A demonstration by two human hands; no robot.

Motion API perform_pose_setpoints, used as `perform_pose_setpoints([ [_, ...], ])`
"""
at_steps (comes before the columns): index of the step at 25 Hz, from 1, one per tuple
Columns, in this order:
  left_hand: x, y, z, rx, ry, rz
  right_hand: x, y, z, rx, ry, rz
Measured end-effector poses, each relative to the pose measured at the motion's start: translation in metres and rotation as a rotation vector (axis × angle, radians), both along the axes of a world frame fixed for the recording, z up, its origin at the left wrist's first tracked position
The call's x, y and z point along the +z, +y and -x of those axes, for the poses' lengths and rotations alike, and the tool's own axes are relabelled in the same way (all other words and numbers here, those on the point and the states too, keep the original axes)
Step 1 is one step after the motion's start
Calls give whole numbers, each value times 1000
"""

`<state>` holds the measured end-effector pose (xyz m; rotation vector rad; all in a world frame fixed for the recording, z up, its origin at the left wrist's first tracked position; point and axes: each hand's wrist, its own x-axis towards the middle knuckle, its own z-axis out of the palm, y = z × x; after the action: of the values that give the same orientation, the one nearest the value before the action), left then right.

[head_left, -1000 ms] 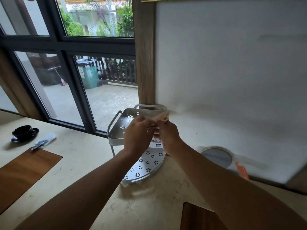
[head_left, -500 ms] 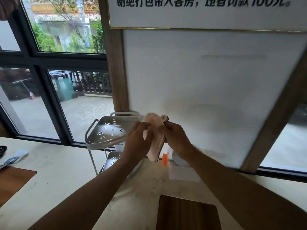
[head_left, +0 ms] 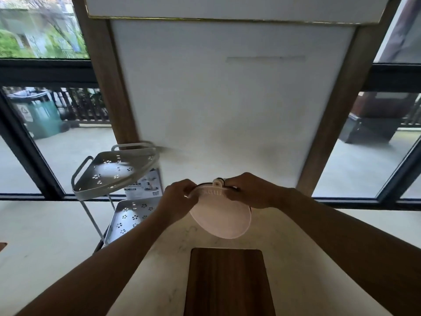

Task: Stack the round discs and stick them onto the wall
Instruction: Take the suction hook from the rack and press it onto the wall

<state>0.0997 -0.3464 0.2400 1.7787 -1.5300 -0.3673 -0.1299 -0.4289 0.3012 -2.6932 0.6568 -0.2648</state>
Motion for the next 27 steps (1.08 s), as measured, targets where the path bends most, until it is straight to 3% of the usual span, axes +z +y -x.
perform_pose_setpoints([
  [15, -28, -44, 15, -3, -222, -67, -98, -53, 34, -359, -284, -161],
  [20, -45, -64, 2, 27, -110, -51, -132, -79, 29, -401, -304, -166],
  [27, -46, -128, -25, 117, 106, -36, -119, -145, -1, -433, -426, -45],
])
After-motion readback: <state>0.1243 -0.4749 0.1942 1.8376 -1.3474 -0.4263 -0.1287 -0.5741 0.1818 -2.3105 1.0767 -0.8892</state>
